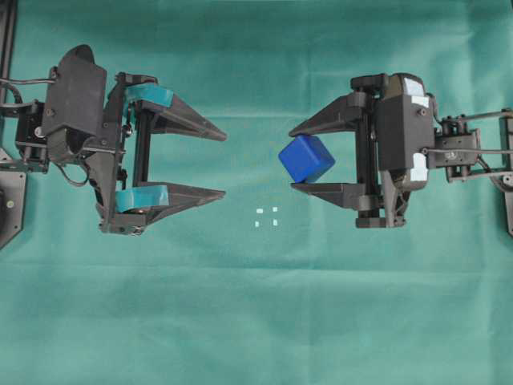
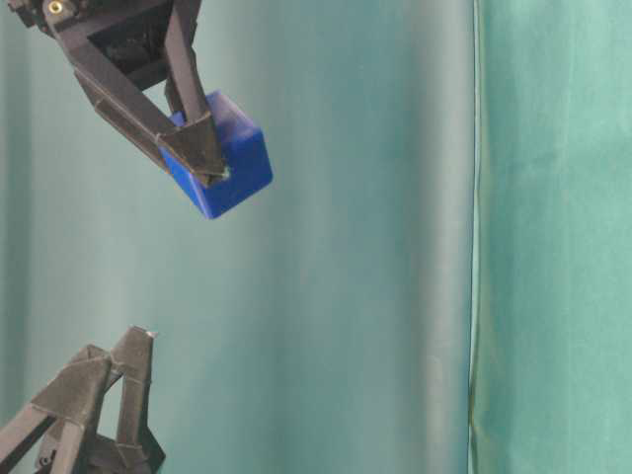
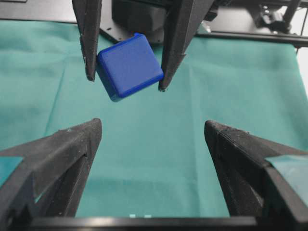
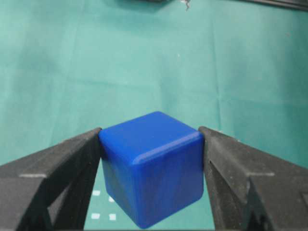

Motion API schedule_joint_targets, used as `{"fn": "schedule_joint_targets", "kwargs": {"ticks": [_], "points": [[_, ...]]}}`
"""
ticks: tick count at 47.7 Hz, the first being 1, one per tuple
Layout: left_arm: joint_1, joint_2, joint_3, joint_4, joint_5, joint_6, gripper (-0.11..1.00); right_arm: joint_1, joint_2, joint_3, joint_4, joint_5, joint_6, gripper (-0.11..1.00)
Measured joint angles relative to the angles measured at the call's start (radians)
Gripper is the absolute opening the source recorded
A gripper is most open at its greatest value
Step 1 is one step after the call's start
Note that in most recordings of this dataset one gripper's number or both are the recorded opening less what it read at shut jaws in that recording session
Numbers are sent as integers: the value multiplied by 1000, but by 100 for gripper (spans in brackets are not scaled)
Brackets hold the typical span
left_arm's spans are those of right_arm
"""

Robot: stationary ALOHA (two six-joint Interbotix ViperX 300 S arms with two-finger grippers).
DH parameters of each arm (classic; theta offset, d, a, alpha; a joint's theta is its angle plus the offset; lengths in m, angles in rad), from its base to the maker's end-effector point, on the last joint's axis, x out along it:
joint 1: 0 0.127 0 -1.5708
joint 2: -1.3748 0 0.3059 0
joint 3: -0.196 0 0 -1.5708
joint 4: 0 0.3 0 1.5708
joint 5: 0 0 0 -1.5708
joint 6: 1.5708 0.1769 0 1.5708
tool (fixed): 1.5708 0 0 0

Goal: Handover the blue block to the right arm after grasping it with the left arm, then place it in the designated position.
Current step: 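Hold the cube in the right gripper and rotate it downward, then lower the cube with the right gripper toward the table center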

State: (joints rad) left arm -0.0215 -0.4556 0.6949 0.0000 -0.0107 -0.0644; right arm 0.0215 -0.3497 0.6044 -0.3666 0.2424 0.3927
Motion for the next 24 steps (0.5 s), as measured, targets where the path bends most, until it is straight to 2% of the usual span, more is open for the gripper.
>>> {"fn": "schedule_joint_targets", "kwargs": {"ticks": [24], "points": [[0, 2, 0, 0, -2, 0, 100, 5, 20, -2, 3, -3, 2, 65]]}}
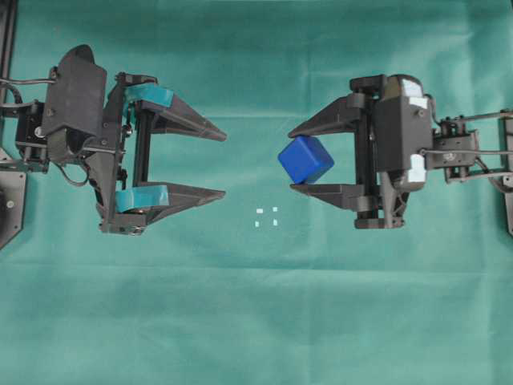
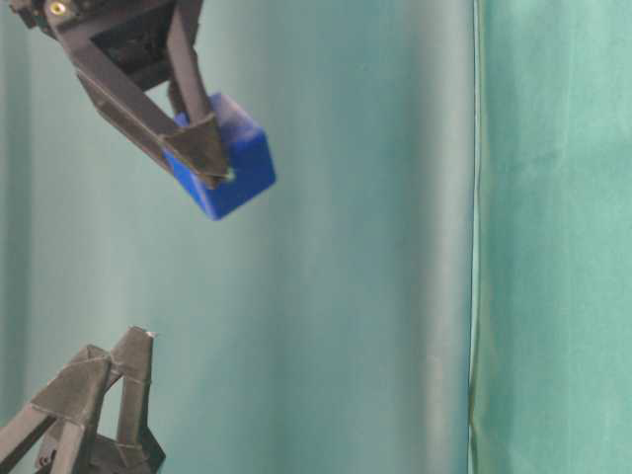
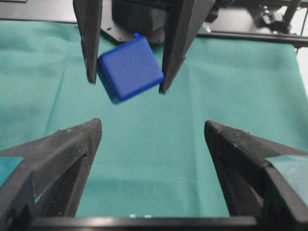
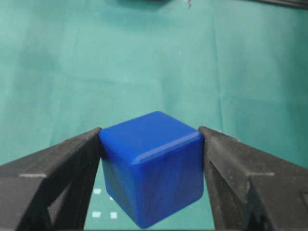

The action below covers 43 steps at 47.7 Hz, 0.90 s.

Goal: Handover the blue block to the right arm after grasping it with the left arm, then place it in the designated position.
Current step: 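Lower the cube with the right gripper toward the table center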

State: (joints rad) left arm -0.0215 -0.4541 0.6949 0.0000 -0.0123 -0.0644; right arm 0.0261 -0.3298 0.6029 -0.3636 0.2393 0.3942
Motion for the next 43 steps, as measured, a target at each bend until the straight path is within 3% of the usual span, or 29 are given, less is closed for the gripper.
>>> {"fn": "schedule_joint_targets", "kwargs": {"ticks": [43], "points": [[0, -2, 0, 0, 2, 0, 100, 2, 371, -2, 101, -285, 0, 65]]}}
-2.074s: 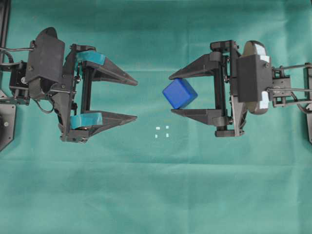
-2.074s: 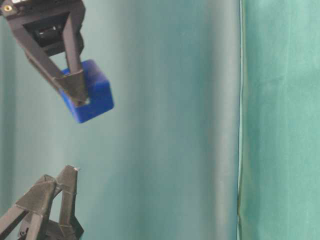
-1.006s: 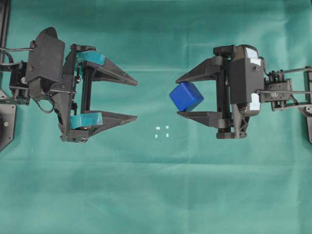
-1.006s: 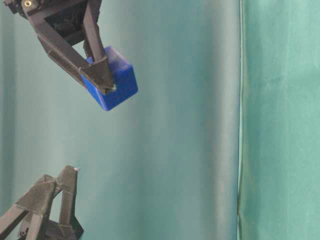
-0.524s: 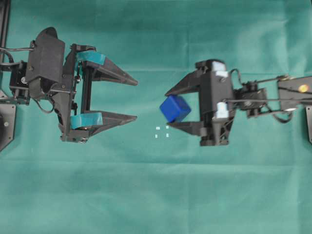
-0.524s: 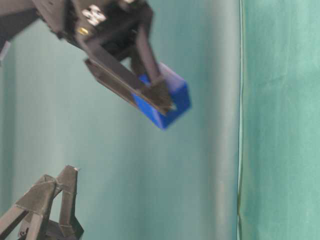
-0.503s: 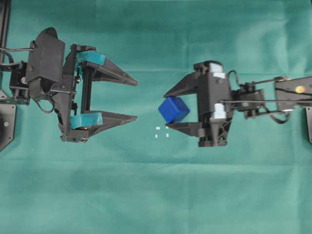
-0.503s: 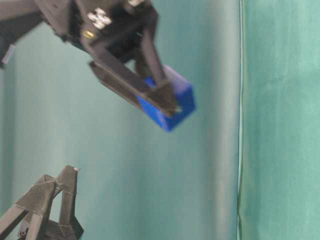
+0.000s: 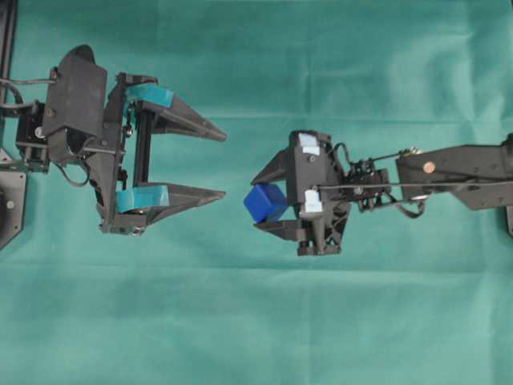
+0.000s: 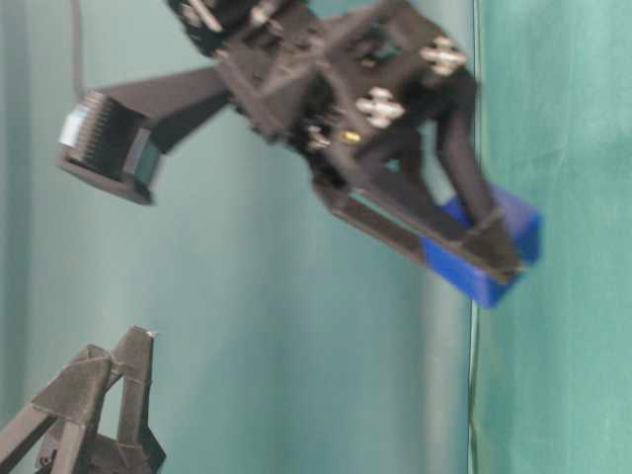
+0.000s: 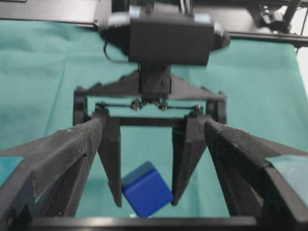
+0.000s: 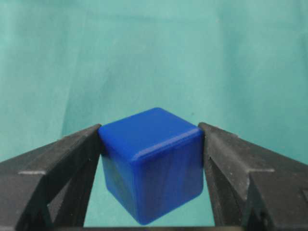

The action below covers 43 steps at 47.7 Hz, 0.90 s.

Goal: Handover the blue block to the right arm after grasping it with the left arm, then place it in the designated position.
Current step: 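Lower the cube with the right gripper toward the table center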

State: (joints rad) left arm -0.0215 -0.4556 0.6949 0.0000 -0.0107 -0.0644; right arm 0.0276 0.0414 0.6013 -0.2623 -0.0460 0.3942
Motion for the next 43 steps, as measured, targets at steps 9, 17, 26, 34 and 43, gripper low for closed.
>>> {"fn": "schedule_joint_targets", "kwargs": {"ticks": [9, 17, 26, 34, 43], "points": [[0, 2, 0, 2, 0, 0, 100, 0, 72, -5, 29, -57, 0, 65], [0, 3, 0, 2, -2, 0, 100, 0, 143, -15, 63, -106, 0, 65], [0, 3, 0, 0, 0, 0, 100, 0, 207, -32, 86, -141, 0, 65], [0, 2, 0, 0, 0, 0, 100, 0, 235, -41, 87, -147, 0, 65], [0, 3, 0, 0, 5, 0, 100, 0, 239, -41, 87, -149, 0, 65]]}}
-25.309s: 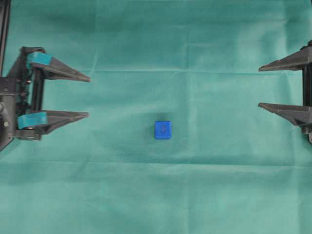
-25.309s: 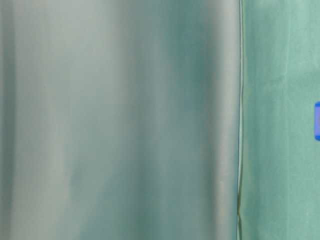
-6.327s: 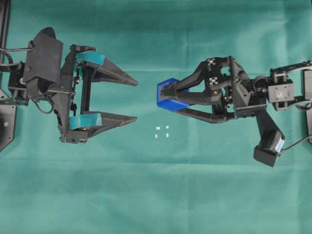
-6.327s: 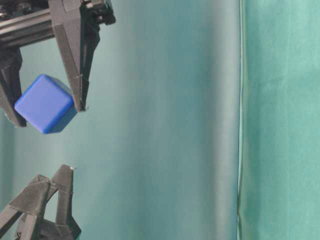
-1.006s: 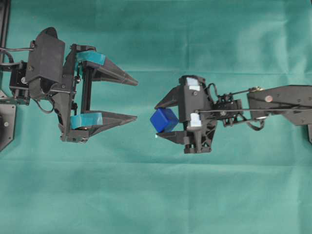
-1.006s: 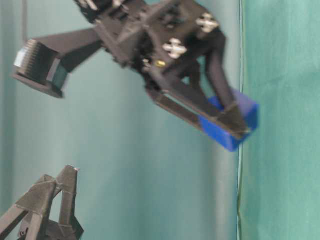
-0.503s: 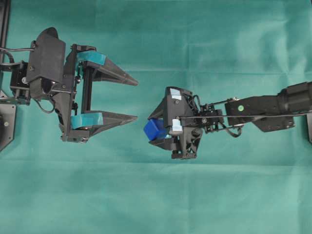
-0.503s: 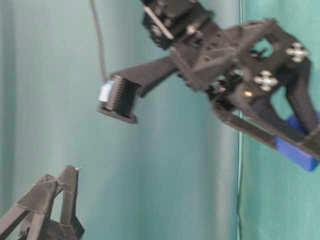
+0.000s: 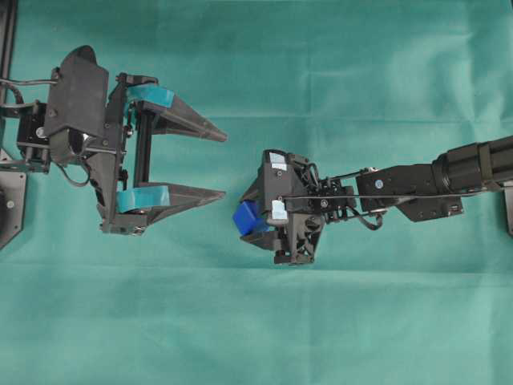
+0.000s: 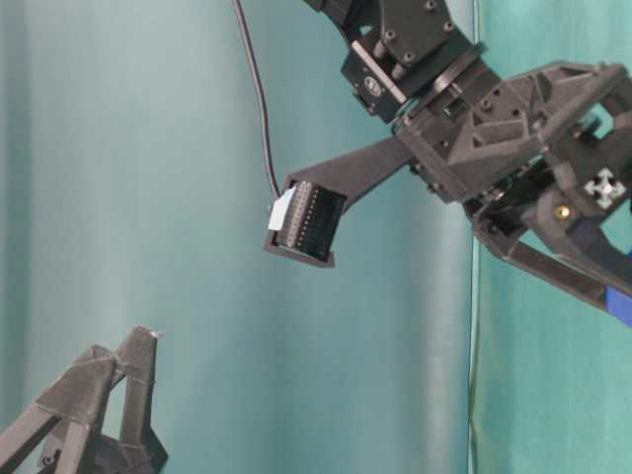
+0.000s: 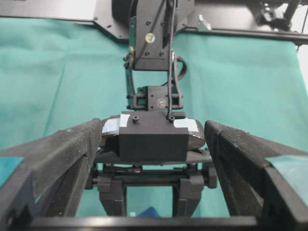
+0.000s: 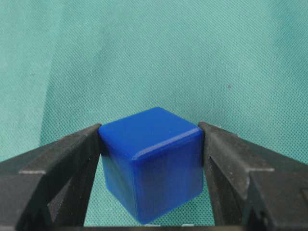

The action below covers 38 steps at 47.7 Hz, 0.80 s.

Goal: Handover the blue block to the right arm after grasping it with the left arm, then place it in the designated position.
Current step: 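Lower the cube with the right gripper toward the table center, then open the right gripper to release the cube on the table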

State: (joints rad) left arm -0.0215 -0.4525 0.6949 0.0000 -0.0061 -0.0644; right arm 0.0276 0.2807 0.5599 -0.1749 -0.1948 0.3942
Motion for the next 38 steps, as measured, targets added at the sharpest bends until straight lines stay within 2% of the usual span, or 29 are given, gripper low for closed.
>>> {"fn": "schedule_joint_targets", "kwargs": {"ticks": [30, 32, 36, 38], "points": [[0, 0, 0, 0, 0, 0, 100, 0, 0, 0, -3, -2, -8, 67], [0, 0, 0, 0, 2, 0, 100, -2, 2, 0, -3, -2, -8, 71], [0, 0, 0, 0, 2, 0, 100, 0, 2, -2, -3, -2, -8, 89], [0, 0, 0, 0, 2, -2, 100, 0, 0, -5, -3, 0, -6, 93]]}}
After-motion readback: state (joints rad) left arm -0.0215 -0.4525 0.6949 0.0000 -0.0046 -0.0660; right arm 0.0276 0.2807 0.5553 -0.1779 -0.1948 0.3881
